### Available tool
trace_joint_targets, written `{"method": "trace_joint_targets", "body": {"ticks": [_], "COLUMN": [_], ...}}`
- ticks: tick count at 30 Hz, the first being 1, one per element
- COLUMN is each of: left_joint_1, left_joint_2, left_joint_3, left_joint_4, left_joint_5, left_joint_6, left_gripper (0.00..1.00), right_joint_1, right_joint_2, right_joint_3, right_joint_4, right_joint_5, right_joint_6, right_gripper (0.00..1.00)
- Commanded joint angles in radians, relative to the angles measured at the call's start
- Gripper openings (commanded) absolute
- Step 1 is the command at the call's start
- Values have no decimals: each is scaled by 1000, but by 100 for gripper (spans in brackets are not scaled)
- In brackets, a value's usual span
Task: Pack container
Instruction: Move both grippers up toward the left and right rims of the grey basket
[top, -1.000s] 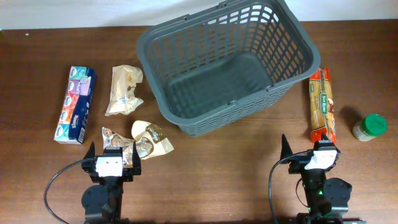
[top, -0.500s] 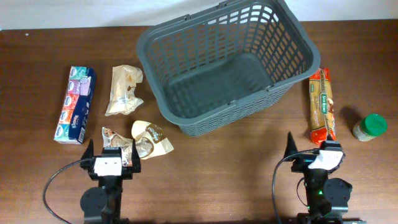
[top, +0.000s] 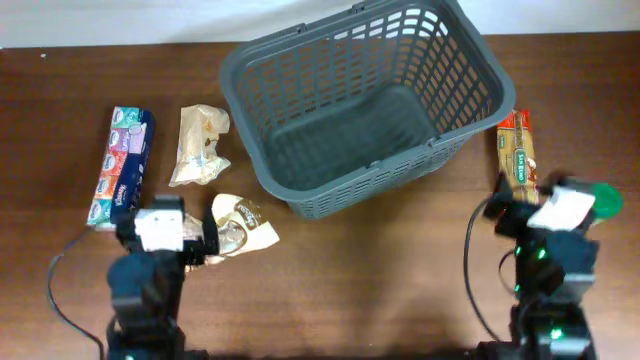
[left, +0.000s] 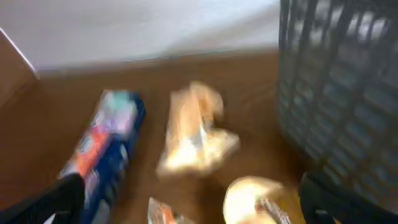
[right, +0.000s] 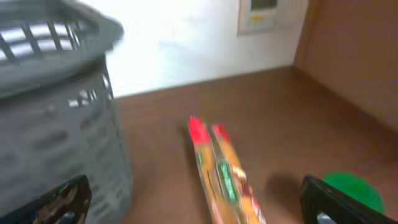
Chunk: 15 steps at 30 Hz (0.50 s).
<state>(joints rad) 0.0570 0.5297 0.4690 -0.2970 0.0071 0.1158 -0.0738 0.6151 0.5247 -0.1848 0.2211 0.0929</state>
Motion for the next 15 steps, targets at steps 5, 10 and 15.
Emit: {"method": "trace_joint_targets", "body": {"ticks": [5,10,15], "left_joint_1": [-4,-4,-4], "left_joint_2": [366,419,382], "left_joint_3": [328,418,428], "left_joint_4": [-82,-78,-57], "left_joint_5": [228,263,262], "left_joint_6": [-59,-60,-59], "left_gripper": [99,99,99], "right_joint_1": [-7,-7,-6], "right_joint_2": [359,475,467], "right_joint_3": [591,894,958], "right_joint_4": [-313,-514,-521], "right_joint_5": [-60,-52,-56], "right_joint_6": [-14,-89,-89], "right_gripper": [99,99,99]}}
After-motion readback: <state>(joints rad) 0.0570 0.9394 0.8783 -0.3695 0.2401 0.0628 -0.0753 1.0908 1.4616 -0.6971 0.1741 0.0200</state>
